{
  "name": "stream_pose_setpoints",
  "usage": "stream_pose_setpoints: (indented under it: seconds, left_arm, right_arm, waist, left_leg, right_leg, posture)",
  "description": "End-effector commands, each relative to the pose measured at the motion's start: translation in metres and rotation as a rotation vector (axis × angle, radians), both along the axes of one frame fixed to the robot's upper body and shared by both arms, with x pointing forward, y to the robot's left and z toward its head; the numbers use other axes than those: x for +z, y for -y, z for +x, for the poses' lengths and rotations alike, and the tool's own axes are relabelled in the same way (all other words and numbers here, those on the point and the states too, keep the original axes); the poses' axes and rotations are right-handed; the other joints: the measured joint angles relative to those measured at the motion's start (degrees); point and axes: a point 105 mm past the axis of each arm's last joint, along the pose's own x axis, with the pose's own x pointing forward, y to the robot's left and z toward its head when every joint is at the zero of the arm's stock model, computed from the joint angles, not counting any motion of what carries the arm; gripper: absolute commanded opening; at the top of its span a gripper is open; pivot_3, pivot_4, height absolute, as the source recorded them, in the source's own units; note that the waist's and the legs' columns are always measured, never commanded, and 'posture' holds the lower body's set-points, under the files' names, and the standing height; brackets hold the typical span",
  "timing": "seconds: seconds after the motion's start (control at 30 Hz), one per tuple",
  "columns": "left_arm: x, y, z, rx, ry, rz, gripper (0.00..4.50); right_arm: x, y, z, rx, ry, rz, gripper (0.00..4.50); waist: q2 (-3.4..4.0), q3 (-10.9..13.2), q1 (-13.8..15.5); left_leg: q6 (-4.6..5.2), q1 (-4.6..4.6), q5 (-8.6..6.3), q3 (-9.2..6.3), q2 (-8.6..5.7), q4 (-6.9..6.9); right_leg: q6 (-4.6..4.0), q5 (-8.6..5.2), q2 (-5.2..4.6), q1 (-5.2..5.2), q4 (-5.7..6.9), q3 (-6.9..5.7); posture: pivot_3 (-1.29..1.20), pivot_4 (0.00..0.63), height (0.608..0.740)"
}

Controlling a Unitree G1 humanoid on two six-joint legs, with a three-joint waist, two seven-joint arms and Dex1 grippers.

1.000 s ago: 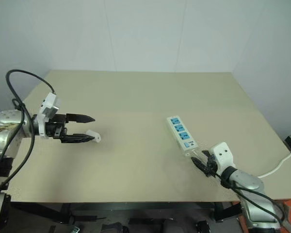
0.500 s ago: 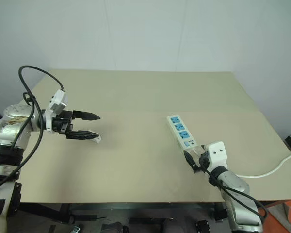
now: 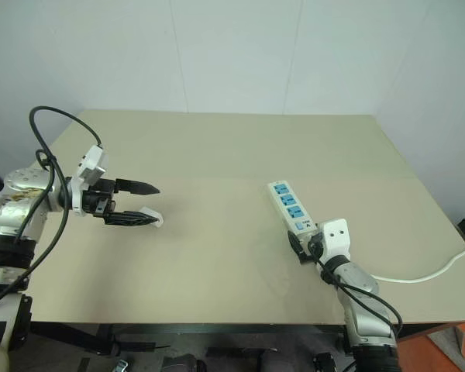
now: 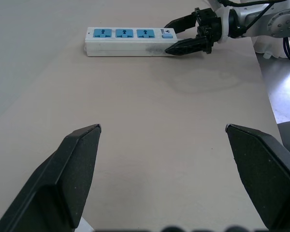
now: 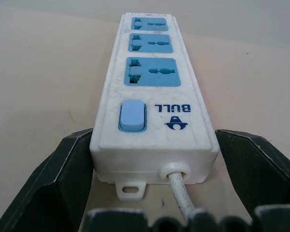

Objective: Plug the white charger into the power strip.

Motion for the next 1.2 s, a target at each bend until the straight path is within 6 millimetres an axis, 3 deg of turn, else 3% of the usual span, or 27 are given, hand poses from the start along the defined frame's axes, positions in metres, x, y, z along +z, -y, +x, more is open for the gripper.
stream_pose_setpoints:
  seconds: [0.03, 0.43, 0.6, 0.7, 0.9, 1.07, 1.2]
  left_arm:
    - [0.016, -0.004, -0.002, 0.007, 0.057, -0.007, 4.50]
    - [0.017, 0.003, -0.002, -0.019, 0.059, -0.003, 4.50]
    - [0.012, 0.006, 0.003, -0.038, 0.075, 0.065, 4.50]
    - [0.007, 0.007, 0.012, -0.050, 0.095, 0.190, 4.50]
    - [-0.011, 0.020, 0.029, -0.206, 0.160, 0.637, 4.50]
    - [-0.015, 0.040, 0.039, -0.335, 0.186, 0.801, 4.50]
    - [-0.026, 0.039, 0.046, -0.403, 0.178, 0.963, 4.50]
  right_arm:
    - [0.009, -0.009, 0.003, 0.030, 0.061, 0.020, 4.49]
    - [0.004, -0.013, 0.017, 0.024, 0.057, 0.058, 4.49]
    - [-0.002, -0.013, 0.015, 0.032, 0.042, 0.050, 3.41]
    - [-0.002, -0.013, 0.015, 0.034, 0.042, 0.039, 3.41]
    - [-0.003, -0.011, 0.016, 0.056, 0.026, 0.027, 3.41]
    - [-0.007, -0.014, 0.013, 0.083, 0.002, 0.022, 3.41]
    - [-0.011, -0.014, 0.009, 0.096, -0.020, 0.012, 3.41]
  waist:
    - [0.00, 0.00, -0.01]
    - [0.00, 0.00, -0.19]
    - [-0.01, 0.00, -0.15]
    - [-0.03, -0.01, -0.06]
    - [-0.04, -0.01, -0.02]
    - [-0.06, 0.00, -0.06]
    - [-0.06, 0.00, -0.17]
  left_leg:
    - [0.00, 0.00, 0.00, 0.00, 0.00, 0.00]
    - [0.00, 0.06, 0.00, 0.02, 0.02, 0.00]
    - [0.00, 0.06, 0.00, 0.02, 0.02, 0.00]
    - [0.00, 0.09, 0.00, 0.01, 0.02, 0.01]
    - [0.00, 0.12, 0.00, 0.01, -0.02, -0.01]
    - [0.01, 0.07, 0.00, 0.01, -0.04, 0.01]
    - [0.04, 0.07, -0.02, 0.01, -0.03, -0.02]
  right_leg:
    - [0.00, 0.00, 0.00, 0.00, 0.00, 0.01]
    - [-0.03, 0.01, 0.03, 0.01, 0.03, 0.04]
    - [-0.08, 0.05, 0.02, 0.03, 0.03, 0.04]
    - [-0.07, 0.04, 0.04, 0.08, 0.02, 0.02]
    - [-0.06, 0.03, 0.03, 0.13, -0.02, 0.04]
    - [0.01, -0.01, 0.03, 0.12, -0.02, 0.03]
    - [0.04, -0.03, 0.05, 0.09, -0.04, 0.07]
  posture:
    - [0.00, 0.150, 0.740]
    - [0.00, 0.150, 0.740]
    - [0.00, 0.150, 0.740]
    - [0.00, 0.150, 0.740]
    - [0.00, 0.150, 0.740]
    - [0.00, 0.150, 0.740]
    - [0.00, 0.150, 0.740]
